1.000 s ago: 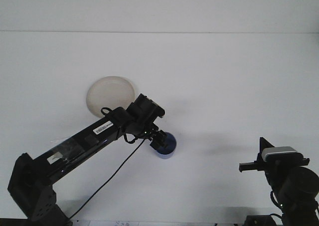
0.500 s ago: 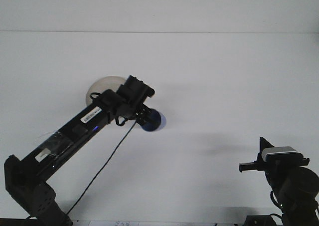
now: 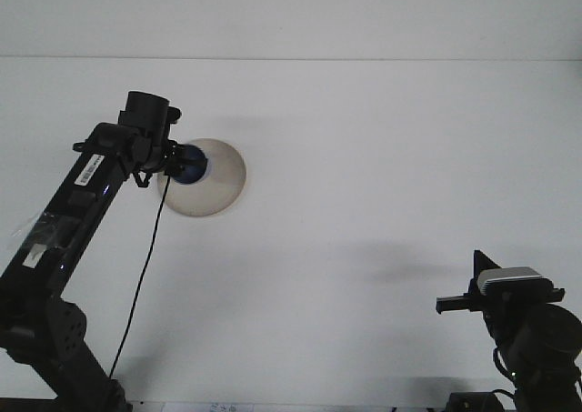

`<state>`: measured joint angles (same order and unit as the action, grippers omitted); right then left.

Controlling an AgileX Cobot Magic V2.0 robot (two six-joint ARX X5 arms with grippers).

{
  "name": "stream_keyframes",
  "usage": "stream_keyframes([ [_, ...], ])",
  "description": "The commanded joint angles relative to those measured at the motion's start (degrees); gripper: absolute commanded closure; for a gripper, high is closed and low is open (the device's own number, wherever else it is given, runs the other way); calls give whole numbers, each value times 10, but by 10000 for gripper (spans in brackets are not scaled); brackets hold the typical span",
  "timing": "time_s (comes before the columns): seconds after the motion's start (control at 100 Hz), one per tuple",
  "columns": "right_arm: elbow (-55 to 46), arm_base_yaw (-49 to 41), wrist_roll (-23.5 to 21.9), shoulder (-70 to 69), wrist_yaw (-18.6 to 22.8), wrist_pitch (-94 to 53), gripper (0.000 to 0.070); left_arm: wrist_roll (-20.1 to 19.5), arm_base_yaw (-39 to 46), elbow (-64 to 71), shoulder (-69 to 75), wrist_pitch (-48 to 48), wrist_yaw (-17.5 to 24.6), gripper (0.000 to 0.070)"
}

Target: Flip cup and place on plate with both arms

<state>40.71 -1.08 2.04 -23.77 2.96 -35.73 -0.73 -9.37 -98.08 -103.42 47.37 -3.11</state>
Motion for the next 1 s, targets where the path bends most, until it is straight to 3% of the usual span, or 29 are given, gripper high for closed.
stream_keyframes([
  [0.0, 5, -1, -9, -4, 0, 6, 700, -1, 3, -10, -26, -5, 1, 690],
  [0.24, 5, -1, -10, -4, 0, 6, 700, 2, 8, -10, -72, -9, 1, 662],
  [0.29, 5, -1, -10, -4, 0, 6, 700, 4, 8, -10, -74, -11, 1, 576],
  [0.42, 5, -1, -10, -4, 0, 6, 700, 17, 9, -14, -74, -13, 1, 256],
  [0.5, 5, -1, -10, -4, 0, 5, 700, 17, 12, -26, -74, -5, 1, 145],
  [0.99, 5, -1, -10, -4, 0, 6, 700, 48, 31, -130, -7, 54, 16, 144],
])
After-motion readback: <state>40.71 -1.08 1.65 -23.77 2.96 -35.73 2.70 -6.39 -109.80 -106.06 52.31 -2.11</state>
